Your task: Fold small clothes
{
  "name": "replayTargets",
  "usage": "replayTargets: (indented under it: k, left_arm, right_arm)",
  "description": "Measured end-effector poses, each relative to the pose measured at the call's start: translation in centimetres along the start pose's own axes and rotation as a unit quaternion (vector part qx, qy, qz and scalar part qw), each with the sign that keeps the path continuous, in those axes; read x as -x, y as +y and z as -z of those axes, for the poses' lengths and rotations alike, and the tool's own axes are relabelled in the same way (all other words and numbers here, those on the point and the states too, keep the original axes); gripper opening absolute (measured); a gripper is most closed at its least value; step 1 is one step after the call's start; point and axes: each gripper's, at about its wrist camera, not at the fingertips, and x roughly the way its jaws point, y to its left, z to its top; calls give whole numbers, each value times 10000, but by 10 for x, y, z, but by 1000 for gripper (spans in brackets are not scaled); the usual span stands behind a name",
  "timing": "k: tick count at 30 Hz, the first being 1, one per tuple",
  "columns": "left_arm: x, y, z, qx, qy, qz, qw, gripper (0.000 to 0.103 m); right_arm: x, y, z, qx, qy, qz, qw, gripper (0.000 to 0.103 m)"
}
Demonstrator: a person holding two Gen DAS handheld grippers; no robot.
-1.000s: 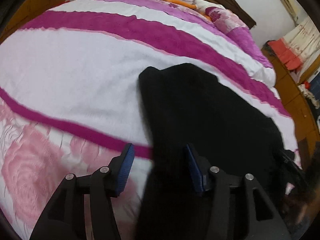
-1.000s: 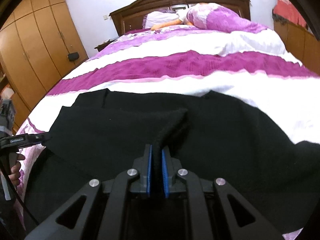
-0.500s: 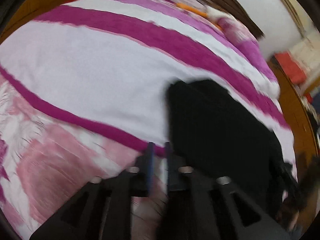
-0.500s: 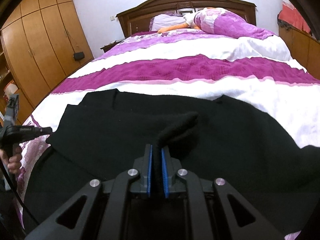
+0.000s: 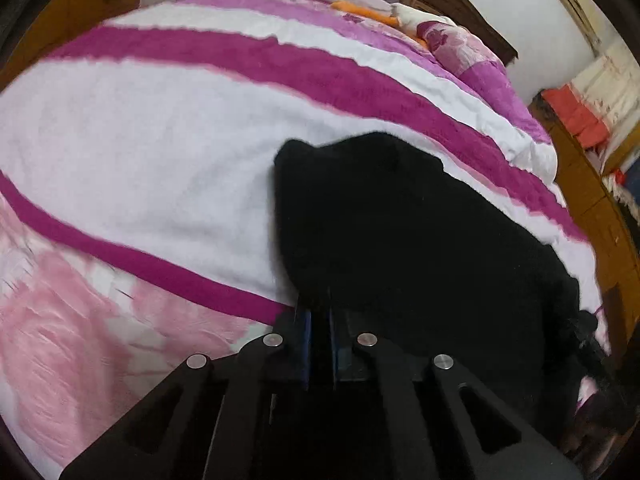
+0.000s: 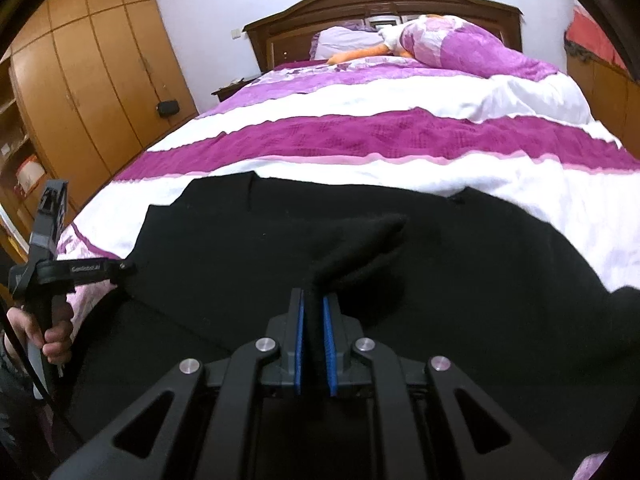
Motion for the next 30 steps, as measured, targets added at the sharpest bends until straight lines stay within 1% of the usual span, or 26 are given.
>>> replayTargets:
  k: [2, 3, 5, 7, 10, 11, 13, 14, 16, 18, 20, 22, 24, 26, 28, 29, 30]
  left_arm:
    - [4, 3, -2, -170, -17, -97, 9998, 0]
    - [4, 7, -4, -135, 10, -66, 9999, 0]
    - [2, 10, -6, -75, 71, -25, 9999, 0]
    - [0, 9, -6, -161, 82, -105, 9998, 0]
    - [5, 14, -6, -253, -41, -396, 9989, 0]
    - [5, 18, -7, -226, -74, -557, 9982, 0]
    - [7, 27, -9, -151, -109, -769, 9969, 0]
    - [9, 32, -10, -60, -119, -695, 9975, 0]
    - [12, 41, -9, 165, -81, -421, 9989, 0]
    - [16, 44, -8, 386, -15, -237, 9990, 0]
    - [23, 40, -2, 429, 73, -22, 9991, 0]
    - [32, 30, 6, 328, -2, 143, 9994, 0]
    - [44, 14, 19, 113, -159, 230, 9995, 0]
    - [55, -1, 38, -34, -208, 341, 9992, 0]
    - [61, -21, 60, -196, -239, 627, 9976, 0]
    - [61, -37, 73, -420, -261, 801, 9956, 0]
    - [58, -55, 84, -738, -266, 803, 9937, 0]
  right_arm:
    - [6, 5, -2, 107, -278, -82, 9995, 9]
    - [7, 8, -3, 175, -334, -107, 9992, 9]
    - [7, 15, -5, 272, -321, -75, 9991, 9]
    - [3, 14, -5, 216, -226, -65, 9995, 9]
    - [-5, 3, -1, -43, -3, -36, 10000, 9]
    - [-6, -2, 0, -195, 41, -76, 9998, 9]
    - [-5, -9, 0, -350, 7, -188, 9992, 9]
    - [-3, -10, -1, -347, -22, -115, 9993, 9]
    - [-5, -14, -1, -337, 36, 29, 9994, 9]
    - [-10, -19, 1, -436, 118, 46, 9990, 9]
    - [-14, -23, 4, -579, 200, 45, 9981, 9]
    - [-11, -22, 2, -649, 137, -102, 9977, 9]
    - [-1, -13, -7, -622, -24, -321, 9975, 7]
    - [12, 0, -20, -604, -181, -575, 9963, 6]
    - [21, 13, -31, -527, -312, -639, 9961, 6]
    - [24, 20, -37, -488, -380, -641, 9960, 6]
    - [25, 25, -40, -476, -418, -653, 9959, 6]
